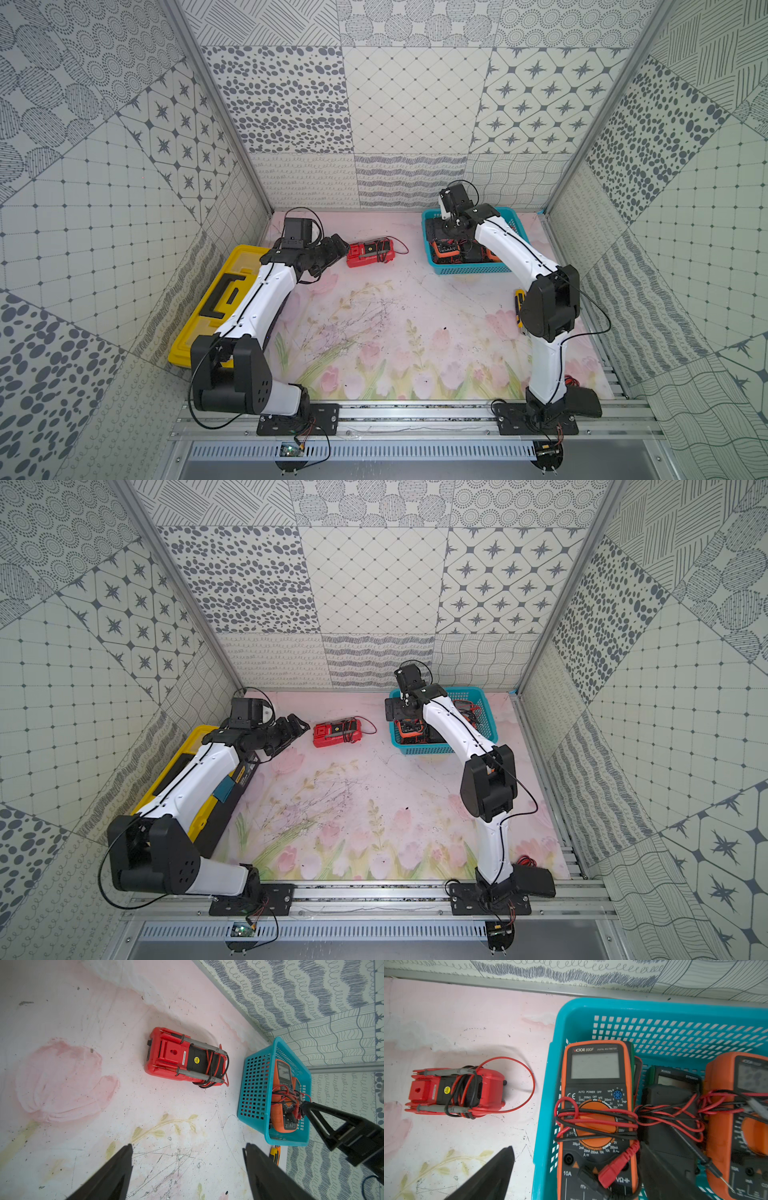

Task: Put the multimeter into the basket
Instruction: Place the multimeter in the basket, then adjust the multimeter at the center of the board.

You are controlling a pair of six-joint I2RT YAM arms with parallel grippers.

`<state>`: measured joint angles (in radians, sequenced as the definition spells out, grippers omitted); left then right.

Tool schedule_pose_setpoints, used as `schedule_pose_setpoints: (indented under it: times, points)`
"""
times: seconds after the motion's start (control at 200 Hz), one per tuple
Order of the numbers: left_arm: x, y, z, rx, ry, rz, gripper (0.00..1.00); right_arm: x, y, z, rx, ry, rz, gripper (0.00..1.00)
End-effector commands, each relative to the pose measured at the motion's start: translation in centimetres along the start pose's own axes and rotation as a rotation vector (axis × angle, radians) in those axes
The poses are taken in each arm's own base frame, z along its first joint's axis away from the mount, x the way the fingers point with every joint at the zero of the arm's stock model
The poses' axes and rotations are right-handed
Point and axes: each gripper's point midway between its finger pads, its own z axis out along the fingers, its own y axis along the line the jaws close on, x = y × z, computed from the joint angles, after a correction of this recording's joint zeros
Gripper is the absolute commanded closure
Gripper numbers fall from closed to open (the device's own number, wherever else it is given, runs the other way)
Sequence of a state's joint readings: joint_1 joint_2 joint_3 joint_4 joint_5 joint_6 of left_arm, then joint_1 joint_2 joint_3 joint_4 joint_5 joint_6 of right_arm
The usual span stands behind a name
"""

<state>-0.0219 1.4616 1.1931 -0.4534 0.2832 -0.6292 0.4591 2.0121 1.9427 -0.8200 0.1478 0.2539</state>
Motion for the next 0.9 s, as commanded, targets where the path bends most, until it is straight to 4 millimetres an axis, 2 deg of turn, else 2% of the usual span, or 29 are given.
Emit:
schedule_pose_setpoints:
  times: [0.0,0.065,0.125,0.275,0.54,0.695,0.896]
  points:
    - [-0.2,-1.0,0.8,0.034,-0.001,0.017,0.11,-1.8,-0.7,-3.3,0.028,-0.079,0.002,0.01]
    - [-0.4,-0.7,1.0,0.001,-0.008,0.025,0.11,-2.0,-0.5,-4.1,0.005,-0.088,0.005,0.01]
    - [-0.8,-0.4,1.2,-0.037,-0.022,0.035,0.12,-2.4,0.6,-4.9,-0.063,-0.105,0.014,0.01]
    - [-1.8,1.5,1.8,-0.171,-0.047,0.019,0.18,-2.6,5.9,-5.1,-0.352,-0.109,0.058,0.01]
    - [-4.5,4.7,3.4,-0.395,-0.108,0.033,0.22,-1.2,11.5,-0.8,-0.366,-0.028,0.035,0.01]
    - [-5.0,6.1,5.0,-0.486,-0.089,0.058,0.23,-0.3,12.7,2.7,-0.277,-0.005,0.065,0.01]
    - [-5.0,7.3,7.2,-0.539,-0.039,0.074,0.24,0.5,14.6,6.0,-0.284,0.031,0.105,0.01]
